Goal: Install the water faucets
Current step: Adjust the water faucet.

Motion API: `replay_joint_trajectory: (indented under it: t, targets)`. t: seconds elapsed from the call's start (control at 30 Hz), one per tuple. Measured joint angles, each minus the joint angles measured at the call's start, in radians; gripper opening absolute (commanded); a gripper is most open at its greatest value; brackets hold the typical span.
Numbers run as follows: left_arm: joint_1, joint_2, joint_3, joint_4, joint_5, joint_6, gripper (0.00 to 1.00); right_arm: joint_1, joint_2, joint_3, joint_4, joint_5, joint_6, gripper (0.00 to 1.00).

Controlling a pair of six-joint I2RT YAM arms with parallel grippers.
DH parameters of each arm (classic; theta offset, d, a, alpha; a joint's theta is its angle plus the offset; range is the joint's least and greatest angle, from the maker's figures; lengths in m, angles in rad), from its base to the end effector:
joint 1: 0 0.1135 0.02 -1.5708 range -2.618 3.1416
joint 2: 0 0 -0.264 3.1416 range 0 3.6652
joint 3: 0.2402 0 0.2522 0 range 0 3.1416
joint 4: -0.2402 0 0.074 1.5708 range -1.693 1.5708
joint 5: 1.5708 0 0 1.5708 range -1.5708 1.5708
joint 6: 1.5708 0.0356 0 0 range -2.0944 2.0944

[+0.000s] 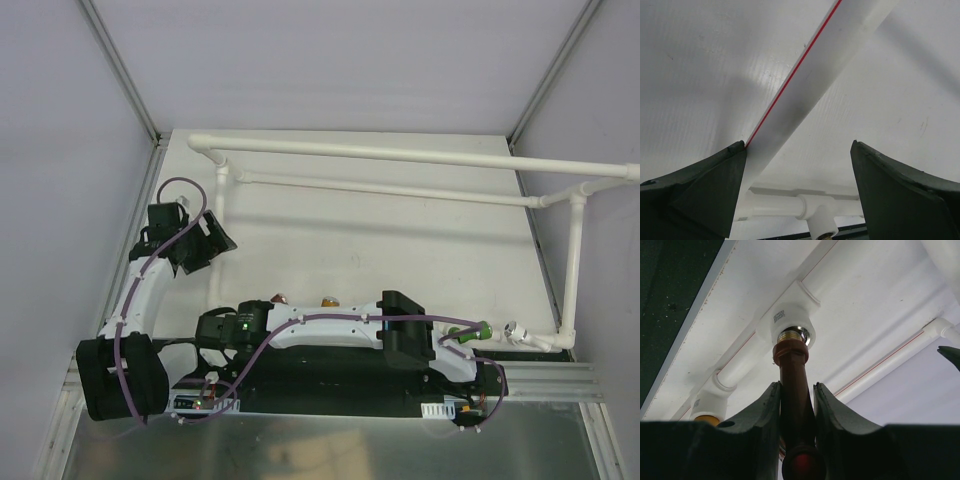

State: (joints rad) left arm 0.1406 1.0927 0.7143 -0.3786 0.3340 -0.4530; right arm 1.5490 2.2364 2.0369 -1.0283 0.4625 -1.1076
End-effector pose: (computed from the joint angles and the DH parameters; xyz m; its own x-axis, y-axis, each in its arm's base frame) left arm 0.2260 0.0202 0.2392 -0.6567 -0.5105 -0.5551 -0.2045 0.8290 -0.5206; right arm 0.0261 0.4702 0.2317 0.7883 -0.5724 0.2257 -0.4167 -0.7666 -0.4886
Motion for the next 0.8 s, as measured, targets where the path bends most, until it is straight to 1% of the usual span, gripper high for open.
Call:
replay_joint_trajectory:
  t: [0.2,0.3,0.43,0.5,0.57,0.7,0.8]
  targets:
    - [-0.035,0.013,0.008,0.0,-0.006,0.004,0.86,0.0,0.0,-0.005,0.003,0.006,0.001,0.0]
    - [-0.043,0.013,0.01,-0.002,-0.019,0.02,0.87,0.0,0.0,-0.005,0.002,0.009,0.003,0.0]
    - [-0.056,-0.03,0.011,-0.008,-0.056,0.047,0.87,0.0,0.0,-0.006,0.003,0.01,0.004,0.0]
    - [-0.061,-0.07,0.013,-0.008,-0.065,0.055,0.85,0.0,0.0,-0.006,0.003,0.01,0.004,0.0]
    - [-0.062,-0.078,0.021,-0.005,-0.058,0.057,0.82,0.0,0.0,-0.006,0.003,0.01,0.006,0.0]
    - [-0.071,-0.014,0.031,0.0,-0.033,0.056,0.73,0.0,0.0,-0.006,0.003,0.011,0.008,0.0]
    - [-0.093,0.004,0.035,-0.002,-0.064,0.066,0.68,0.0,0.0,-0.01,0.0,0.012,0.015,0.0]
